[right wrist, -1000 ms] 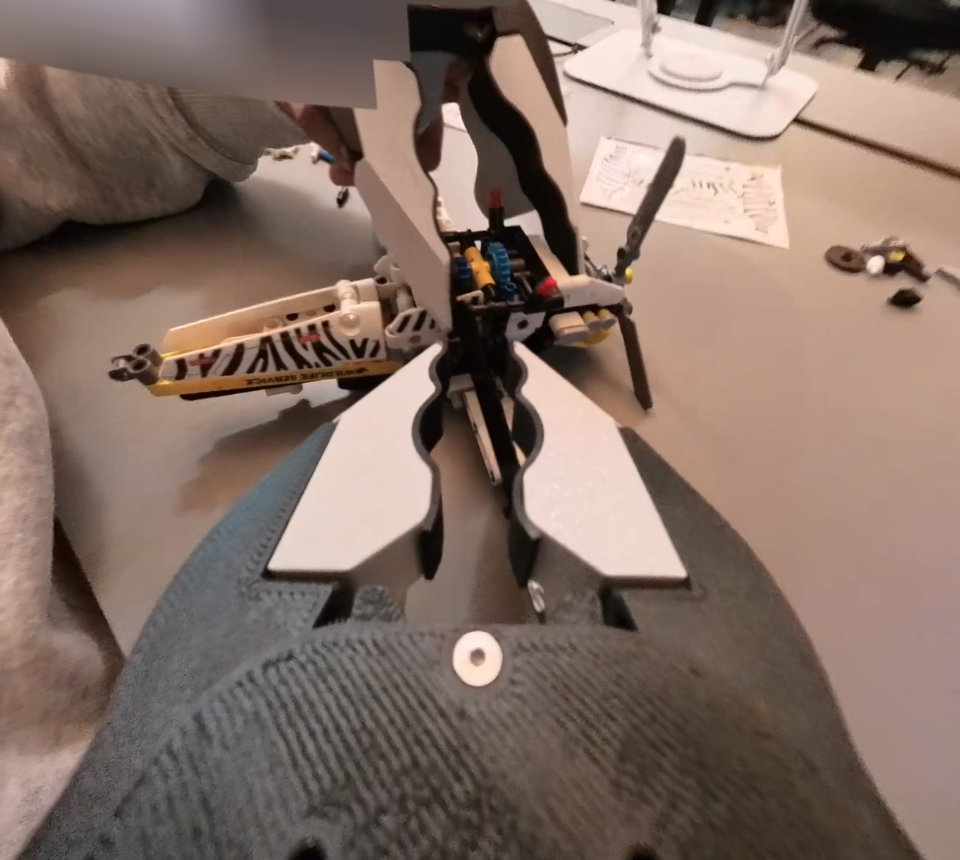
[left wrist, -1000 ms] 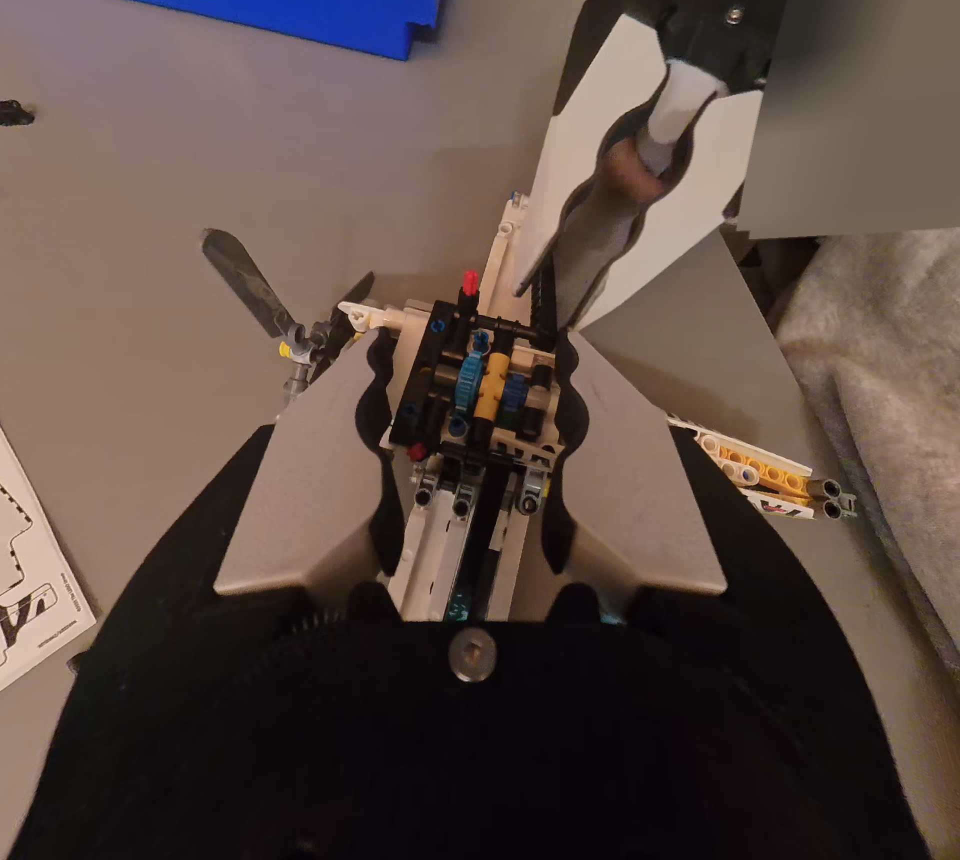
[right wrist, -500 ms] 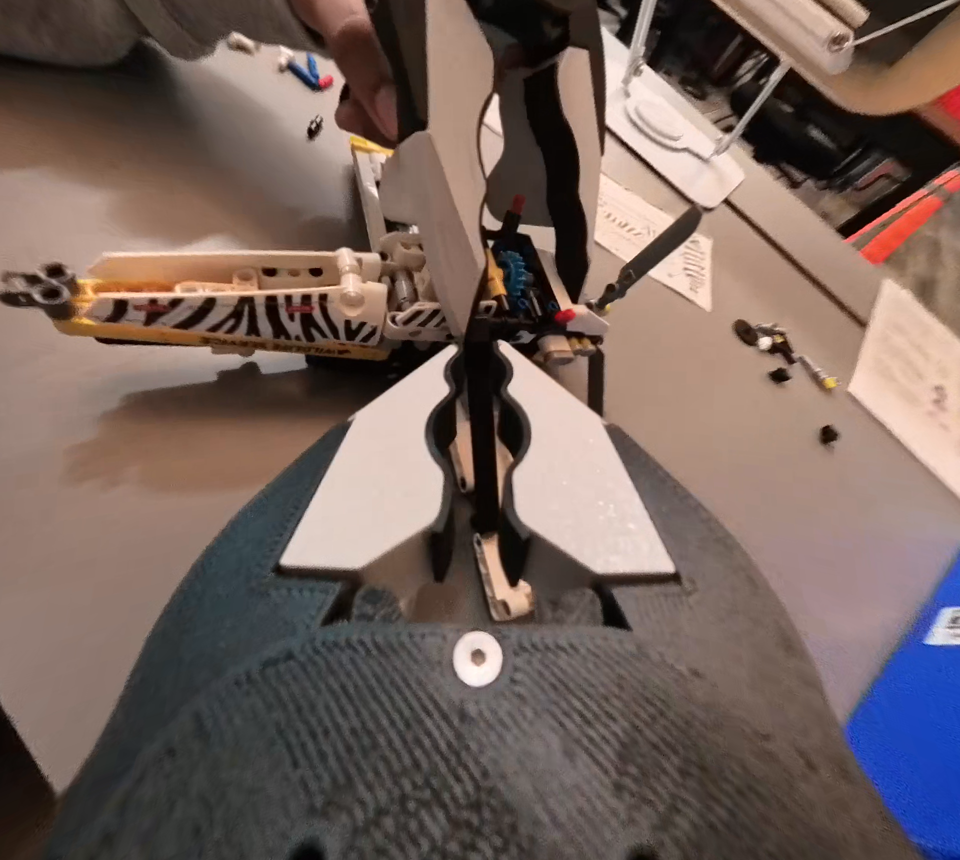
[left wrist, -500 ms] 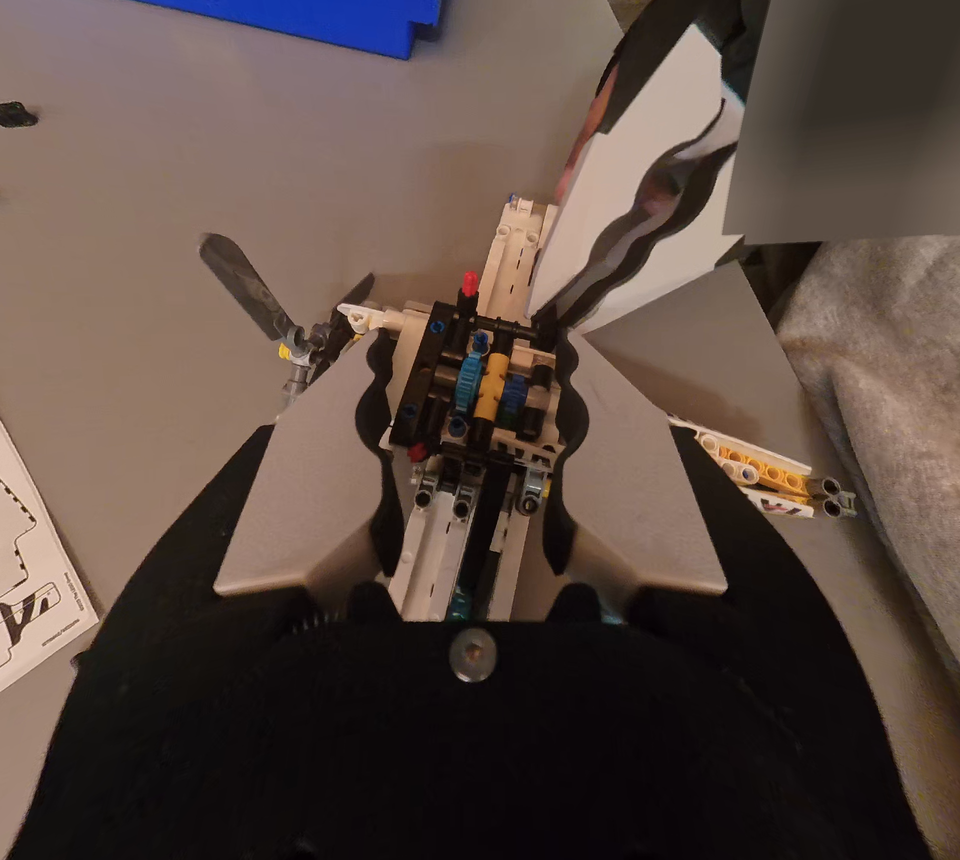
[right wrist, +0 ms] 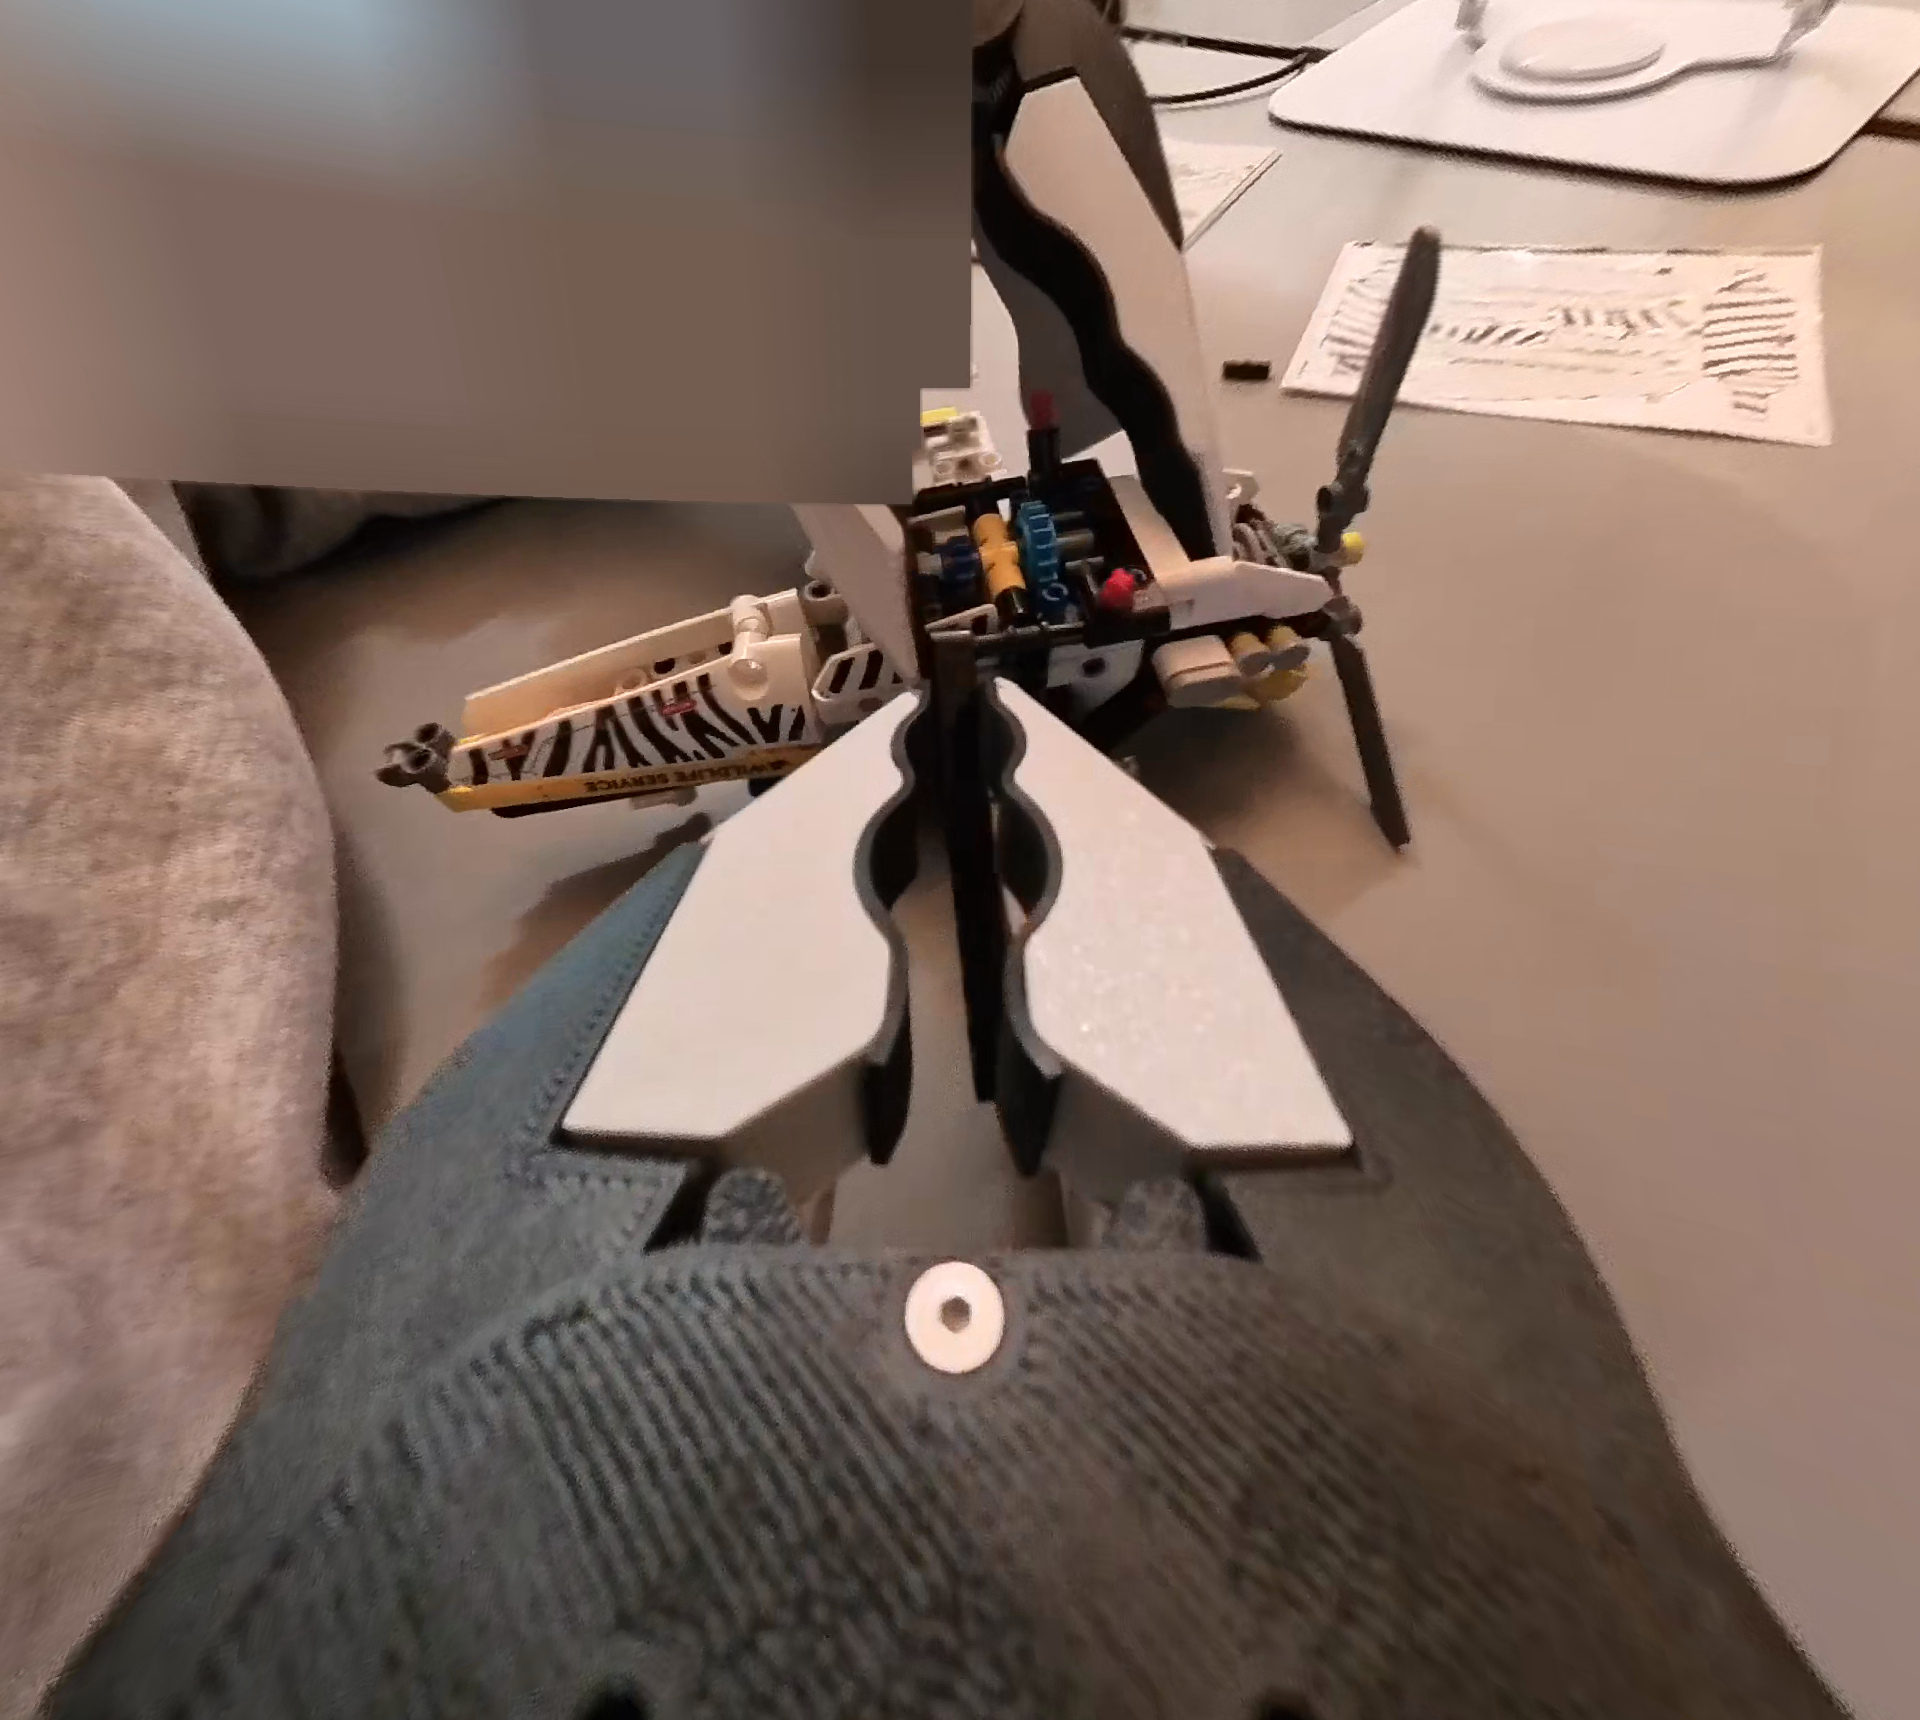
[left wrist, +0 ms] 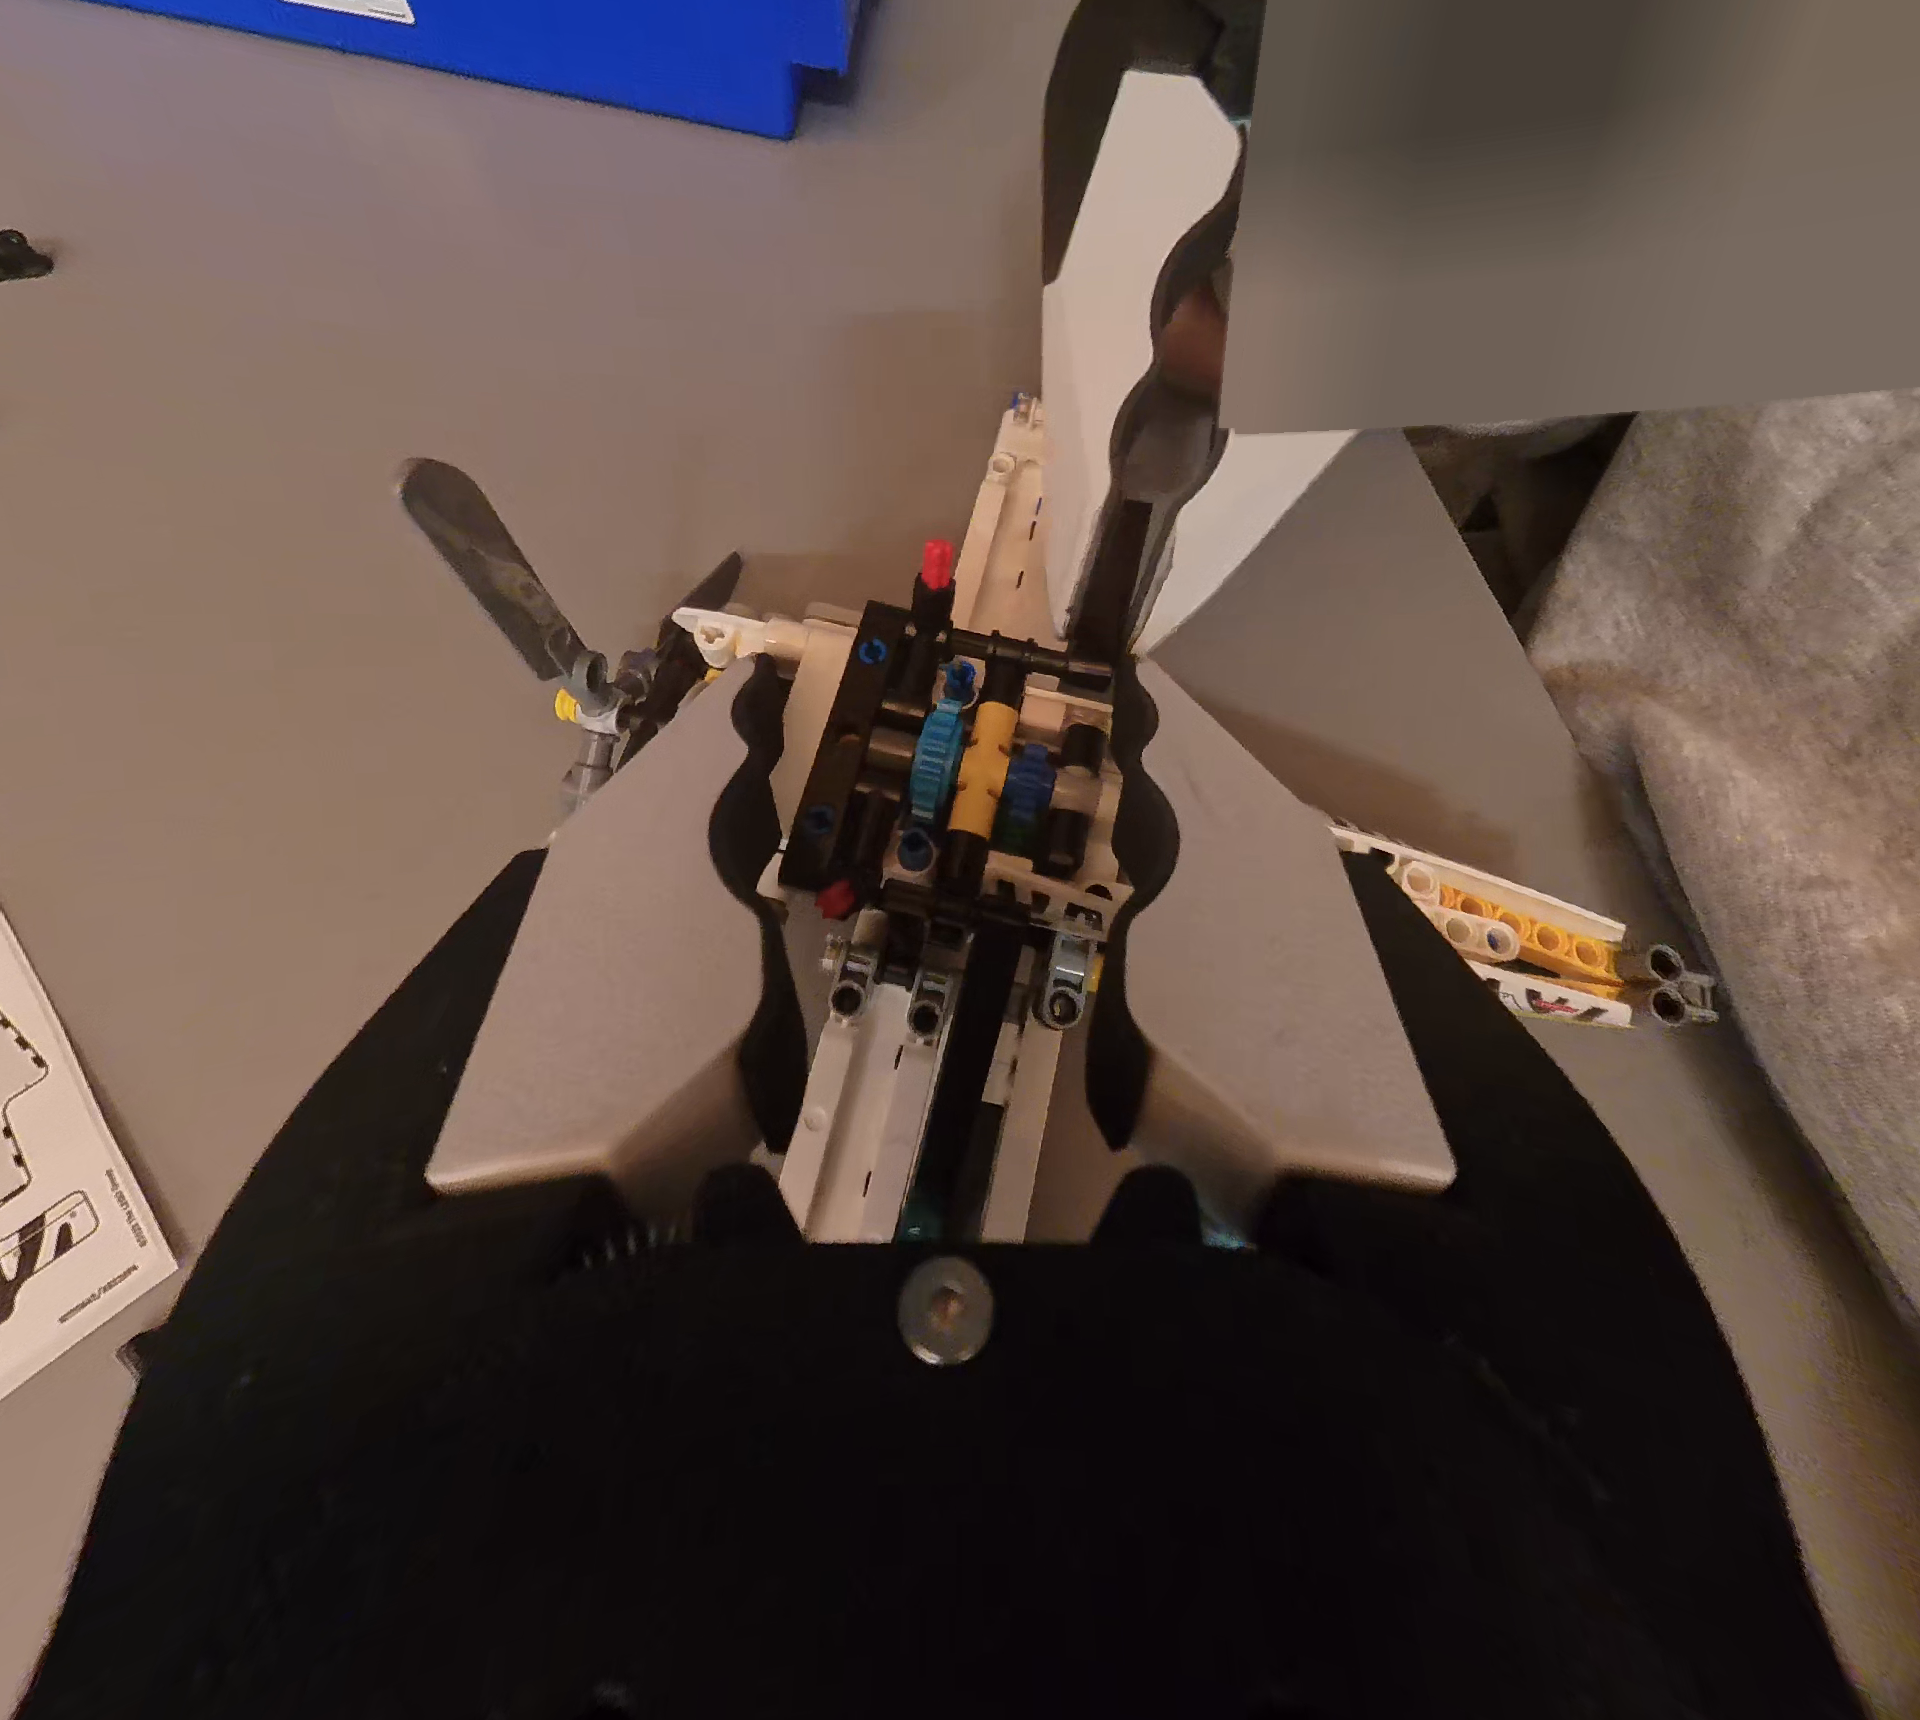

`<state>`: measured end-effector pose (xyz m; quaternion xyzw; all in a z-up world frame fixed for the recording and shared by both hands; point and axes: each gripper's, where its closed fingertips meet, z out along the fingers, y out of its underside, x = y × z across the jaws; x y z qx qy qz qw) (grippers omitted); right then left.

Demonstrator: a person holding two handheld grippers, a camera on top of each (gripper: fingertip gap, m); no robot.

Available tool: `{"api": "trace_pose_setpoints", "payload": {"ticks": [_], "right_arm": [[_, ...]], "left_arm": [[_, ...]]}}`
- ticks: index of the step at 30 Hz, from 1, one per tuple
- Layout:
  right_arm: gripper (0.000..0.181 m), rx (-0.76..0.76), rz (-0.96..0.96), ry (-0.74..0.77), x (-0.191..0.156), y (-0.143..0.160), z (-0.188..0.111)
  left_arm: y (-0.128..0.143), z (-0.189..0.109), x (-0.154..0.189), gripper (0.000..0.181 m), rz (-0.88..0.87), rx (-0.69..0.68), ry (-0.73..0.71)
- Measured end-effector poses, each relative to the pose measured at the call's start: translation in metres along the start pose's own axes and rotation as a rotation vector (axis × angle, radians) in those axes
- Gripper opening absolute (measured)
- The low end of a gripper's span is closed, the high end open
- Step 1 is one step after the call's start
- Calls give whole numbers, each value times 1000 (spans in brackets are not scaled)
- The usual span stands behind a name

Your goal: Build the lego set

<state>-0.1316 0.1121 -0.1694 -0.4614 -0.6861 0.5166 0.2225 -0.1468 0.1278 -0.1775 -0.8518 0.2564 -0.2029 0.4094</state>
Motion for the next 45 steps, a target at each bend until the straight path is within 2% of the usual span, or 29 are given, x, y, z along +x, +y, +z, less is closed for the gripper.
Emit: {"api": "trace_pose_setpoints", "payload": {"ticks": [4, 10, 27, 36, 45], "right_arm": [[5, -14, 97, -77, 1, 1, 0], [5, -16, 119, -80, 3, 2, 1], [5, 15, 124, 132, 7, 2, 2], [5, 38, 170, 196, 11, 1, 2], [11, 26, 64, 305, 13, 2, -1]], "left_arm": [[0, 0, -1, 65, 5, -1, -5], [1, 1, -2, 65, 0, -3, -8], [3, 0, -3, 65, -49, -30, -30], [3, -1, -6, 65, -50, -38, -58], [2, -1, -8, 65, 2, -38, -99]]}}
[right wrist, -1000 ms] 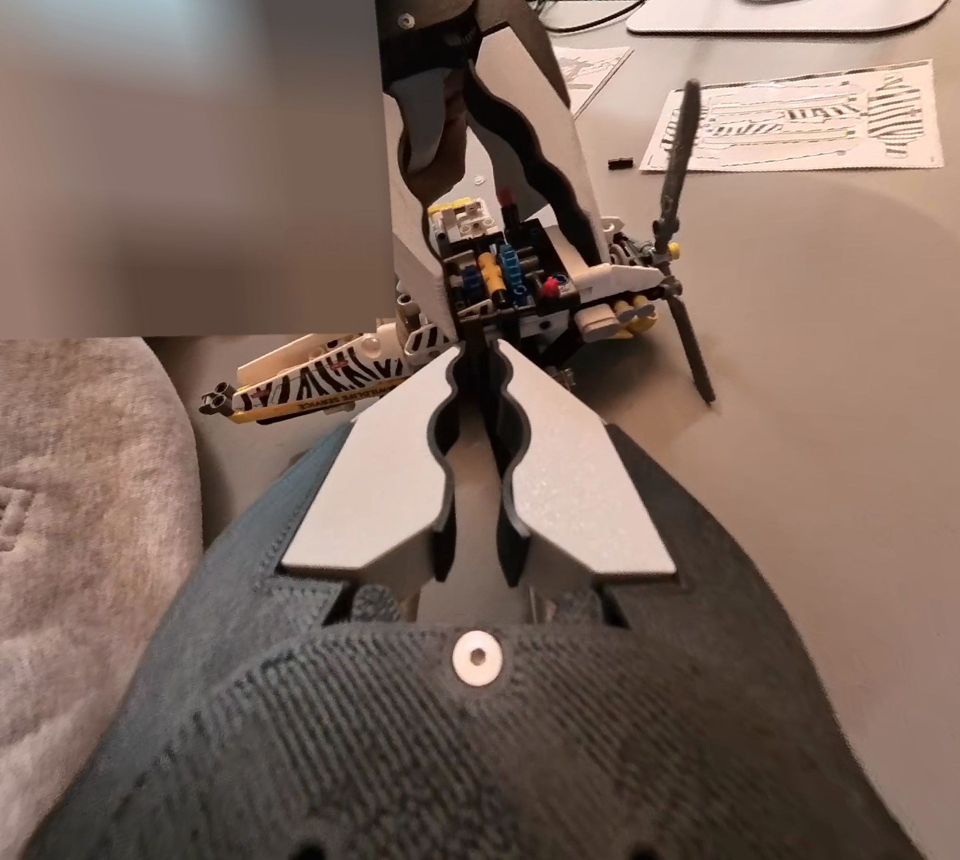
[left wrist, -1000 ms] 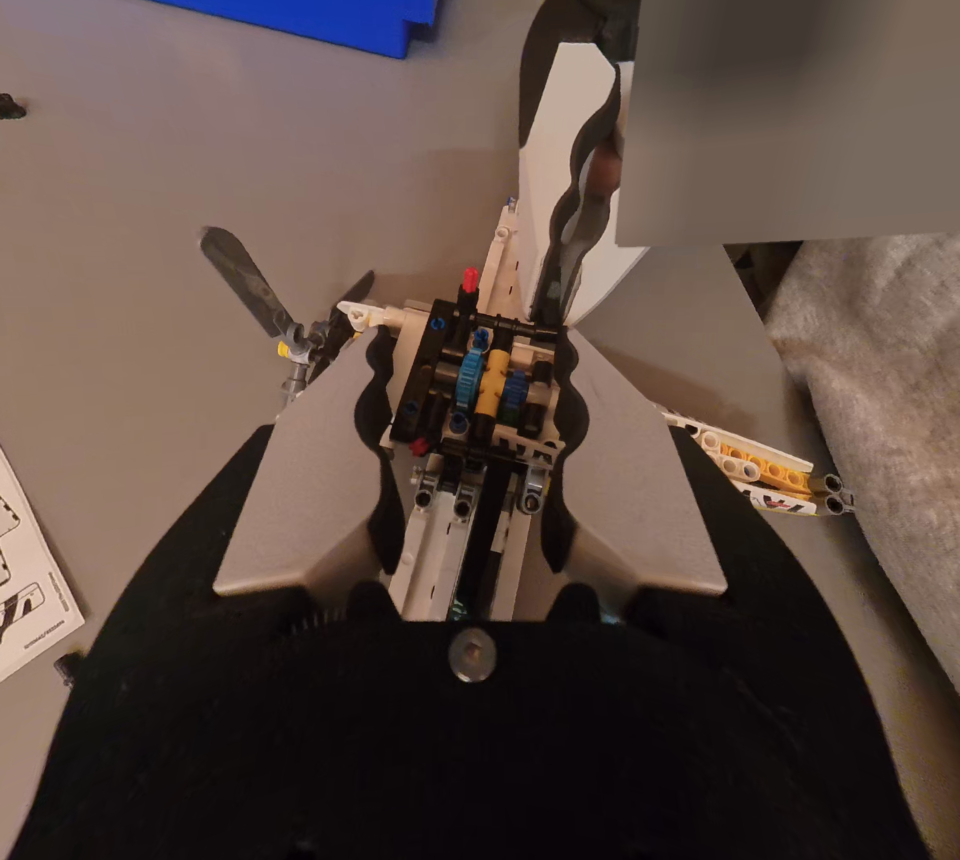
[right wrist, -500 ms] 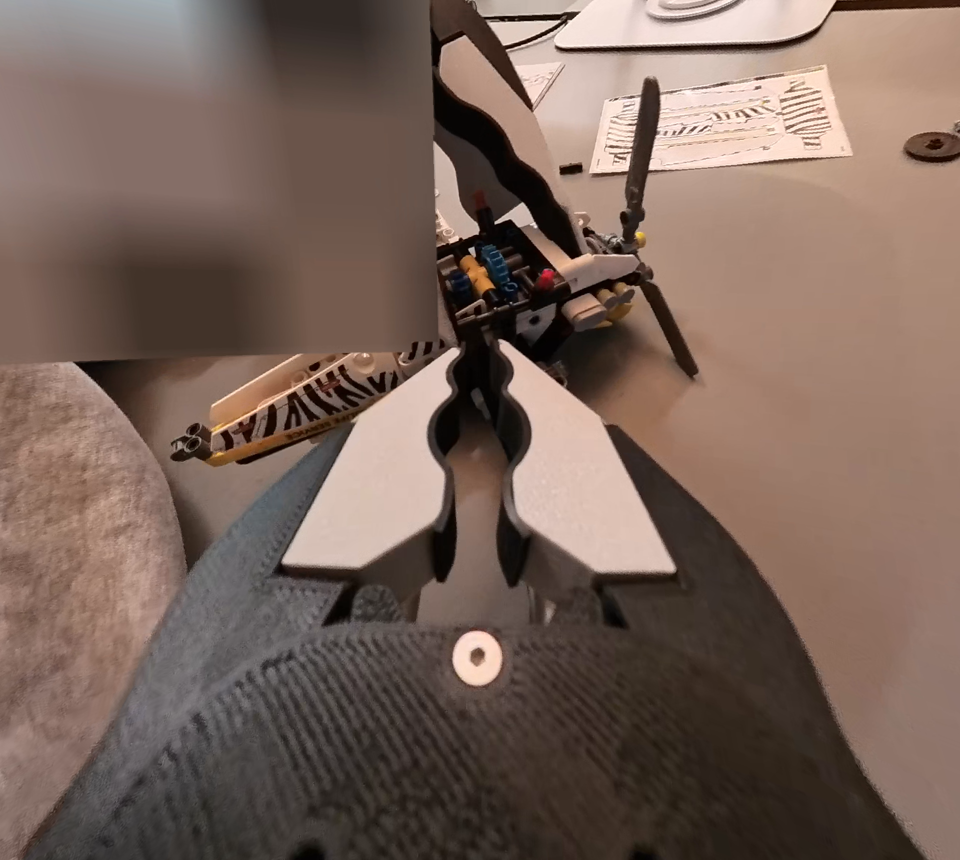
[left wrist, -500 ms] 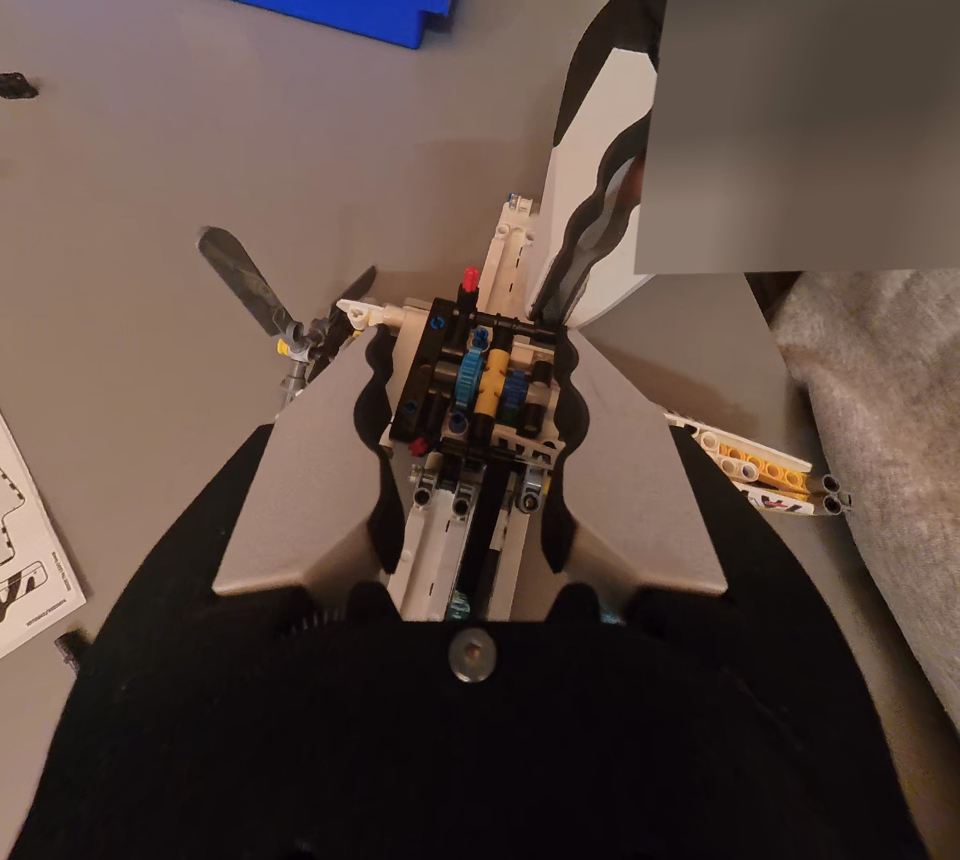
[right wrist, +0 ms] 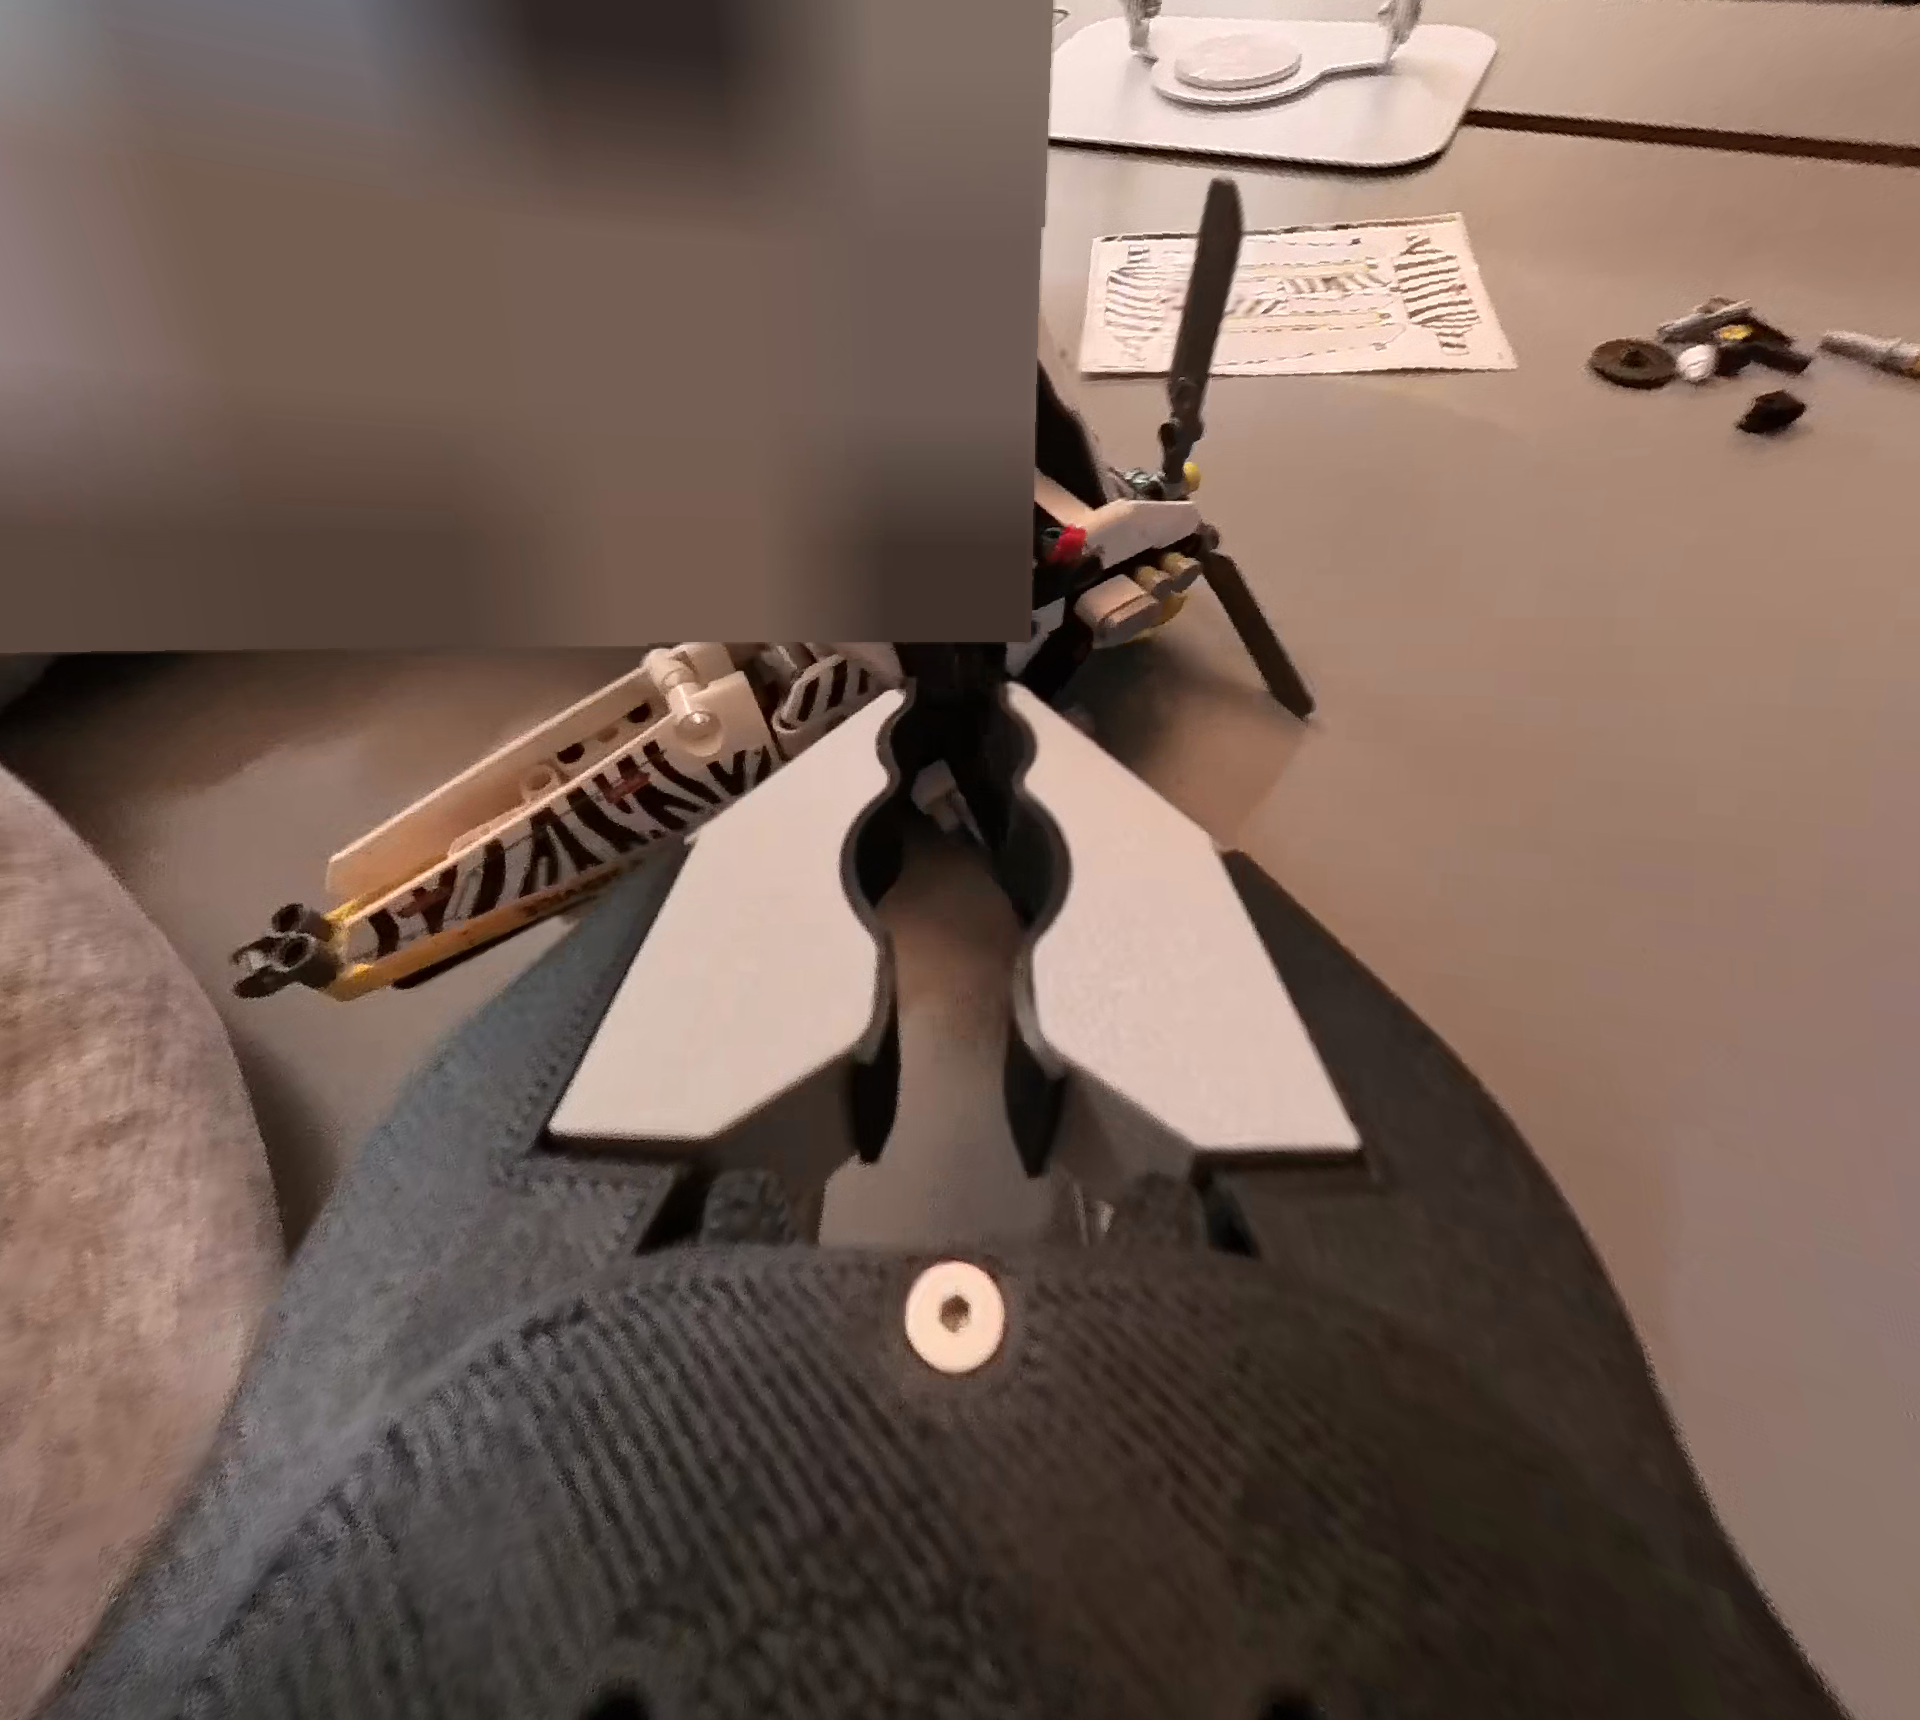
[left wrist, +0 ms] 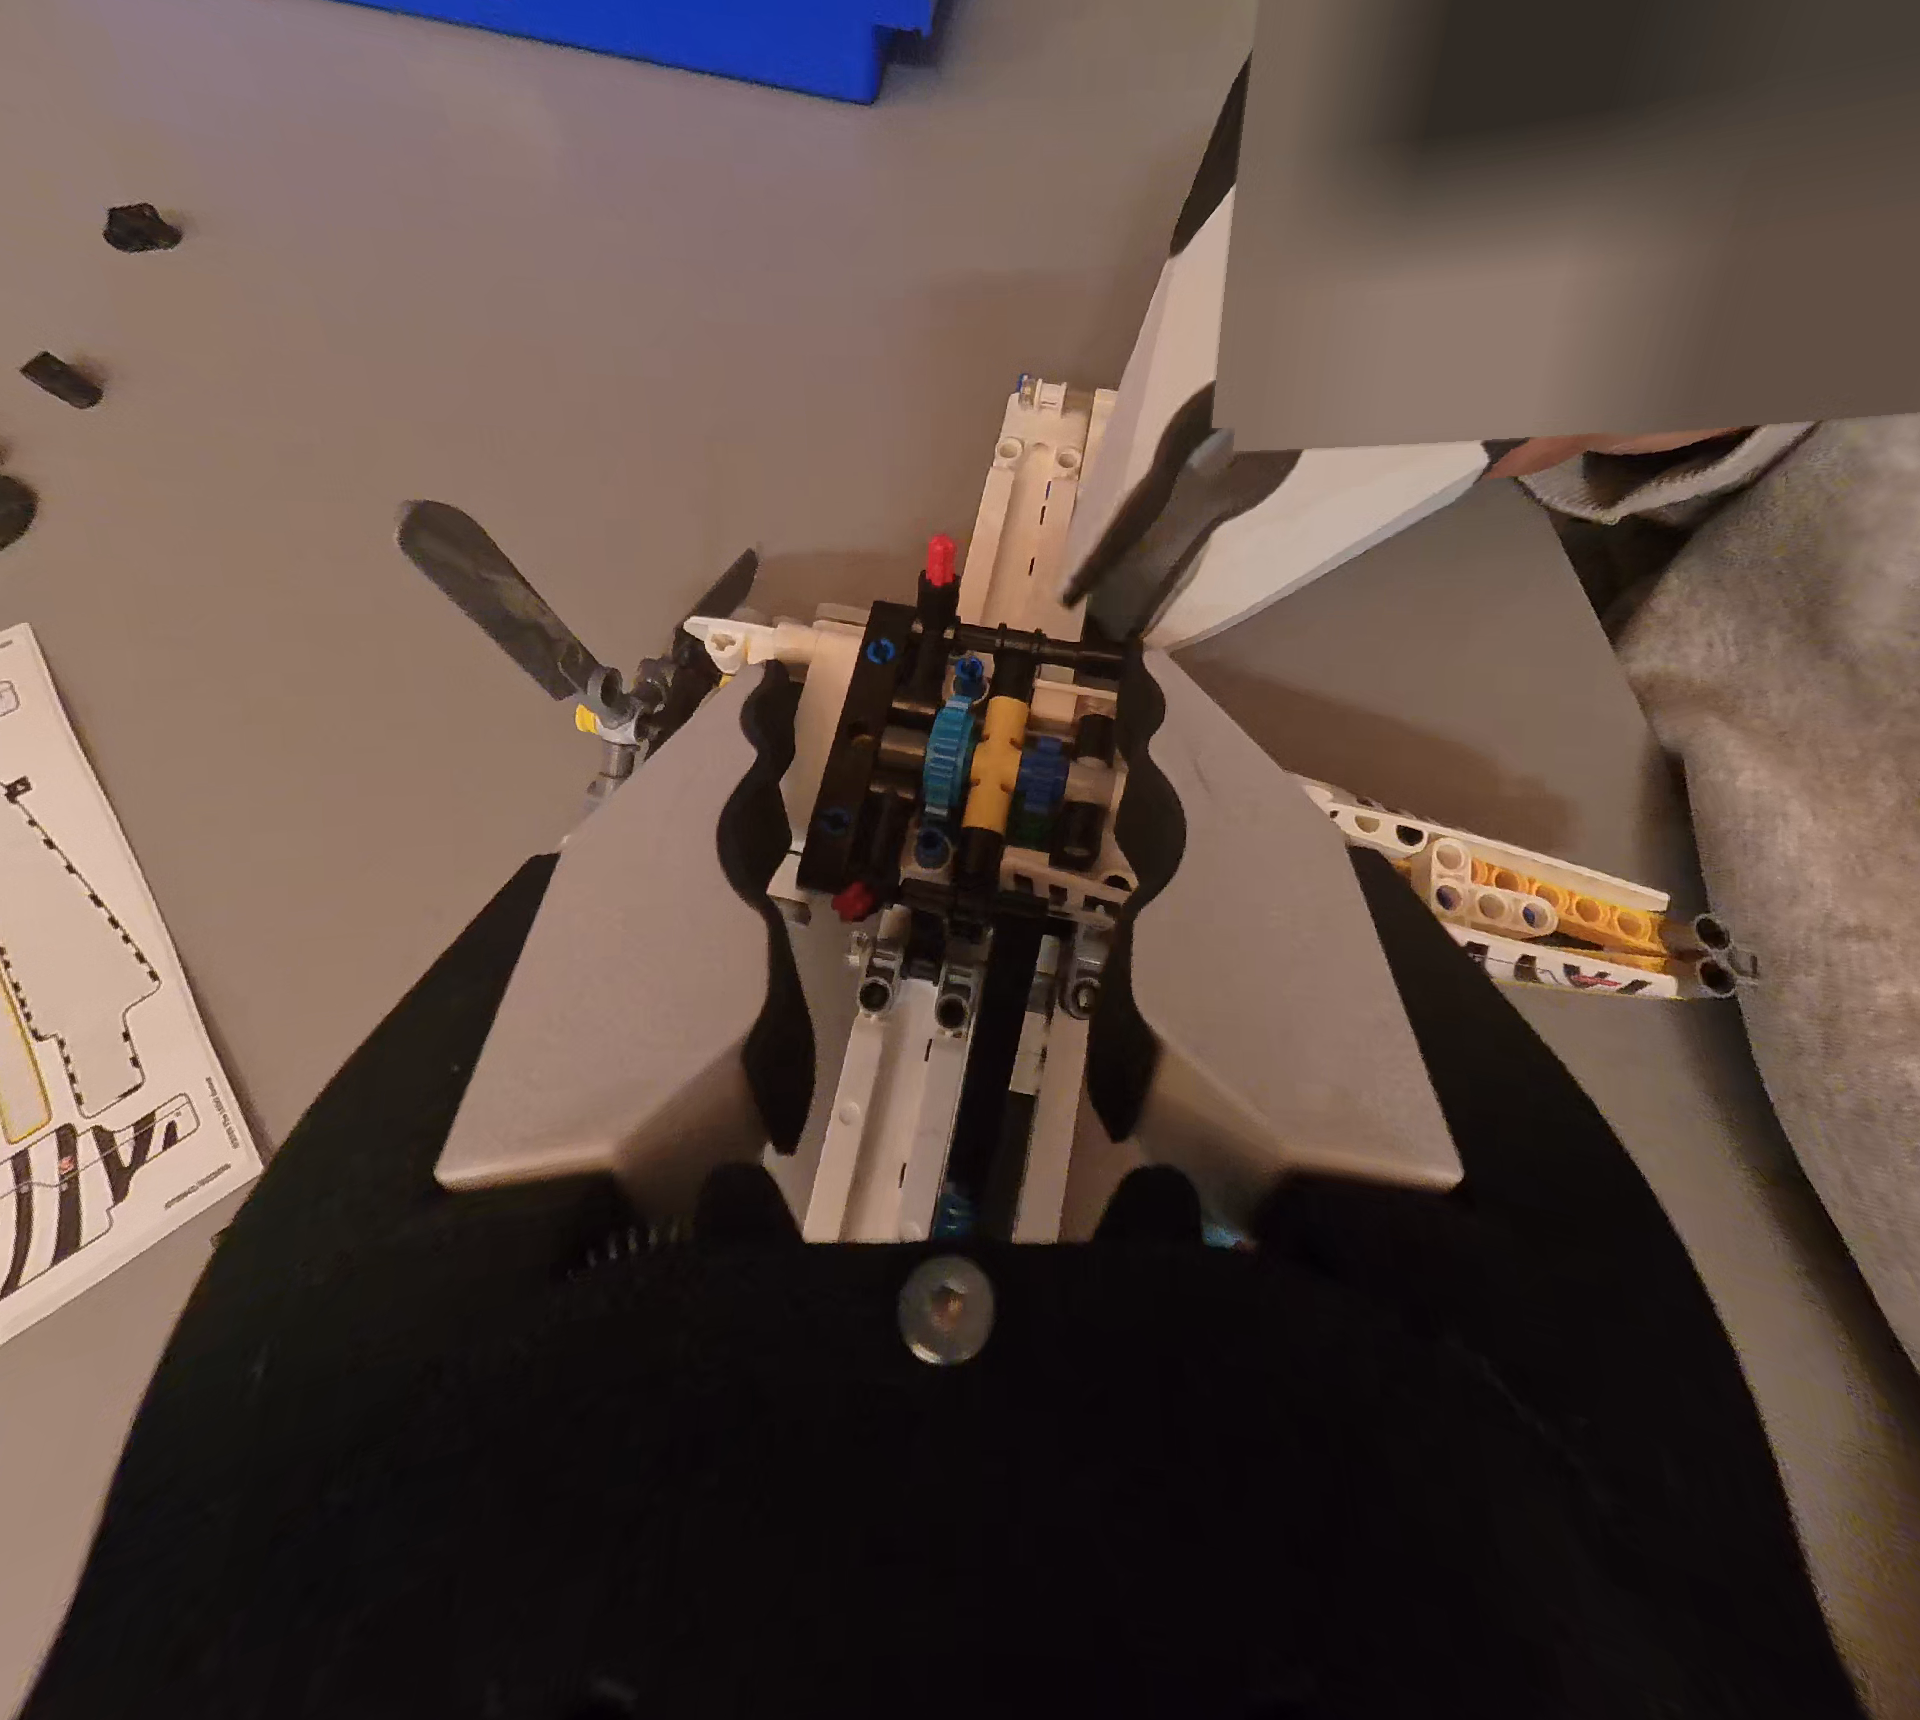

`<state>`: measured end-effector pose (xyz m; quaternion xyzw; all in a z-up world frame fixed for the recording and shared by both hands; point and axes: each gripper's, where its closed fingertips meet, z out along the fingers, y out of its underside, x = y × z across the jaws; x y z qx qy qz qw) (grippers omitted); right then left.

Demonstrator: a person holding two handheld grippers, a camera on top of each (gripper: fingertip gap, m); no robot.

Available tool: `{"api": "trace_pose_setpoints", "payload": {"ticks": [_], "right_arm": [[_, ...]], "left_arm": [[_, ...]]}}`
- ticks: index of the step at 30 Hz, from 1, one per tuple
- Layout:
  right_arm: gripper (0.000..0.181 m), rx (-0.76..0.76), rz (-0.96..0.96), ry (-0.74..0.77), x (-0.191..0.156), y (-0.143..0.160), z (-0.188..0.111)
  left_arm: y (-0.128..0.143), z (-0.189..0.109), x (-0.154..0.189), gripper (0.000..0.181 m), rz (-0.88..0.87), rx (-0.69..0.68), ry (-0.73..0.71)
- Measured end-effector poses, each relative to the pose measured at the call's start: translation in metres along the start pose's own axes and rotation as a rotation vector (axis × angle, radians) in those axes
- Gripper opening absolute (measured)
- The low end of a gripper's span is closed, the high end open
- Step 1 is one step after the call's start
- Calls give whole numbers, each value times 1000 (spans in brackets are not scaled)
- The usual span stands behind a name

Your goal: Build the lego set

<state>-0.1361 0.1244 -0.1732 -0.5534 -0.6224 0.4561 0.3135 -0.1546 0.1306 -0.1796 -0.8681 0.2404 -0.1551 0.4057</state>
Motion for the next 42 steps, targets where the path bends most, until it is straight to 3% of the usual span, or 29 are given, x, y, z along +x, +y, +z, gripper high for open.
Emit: {"api": "trace_pose_setpoints", "payload": {"ticks": [2, 7, 10, 13, 18, 22, 28, 31, 42], "right_arm": [[22, 15, -62, 54, 4, -1, -6], [23, 51, -69, 152, 31, 4, -41], [21, 16, 15, 36, 25, 14, -45], [25, -38, -33, 11, 26, 21, -43], [52, -197, -181, -68, 38, 35, -36], [60, -335, -209, -231, 37, 47, -27], [52, -410, -226, -384, 30, 58, -22], [41, -417, -264, -364, 33, 59, -22], [40, -430, -301, -392, 30, 60, -25]], "left_arm": [[0, 0, 0, 65, 4, -3, -7], [0, 1, 1, 65, 8, -13, -12], [-1, 1, 1, 64, 8, -15, -12], [-1, 1, 1, 65, 10, -14, -10], [-1, 1, 1, 65, 10, 0, -4], [-1, 1, 1, 65, 15, -5, -8], [-1, 1, 1, 65, 7, 21, -7], [-1, 1, 2, 64, 8, 25, -2], [-2, 2, 4, 65, 19, 27, -2]]}}
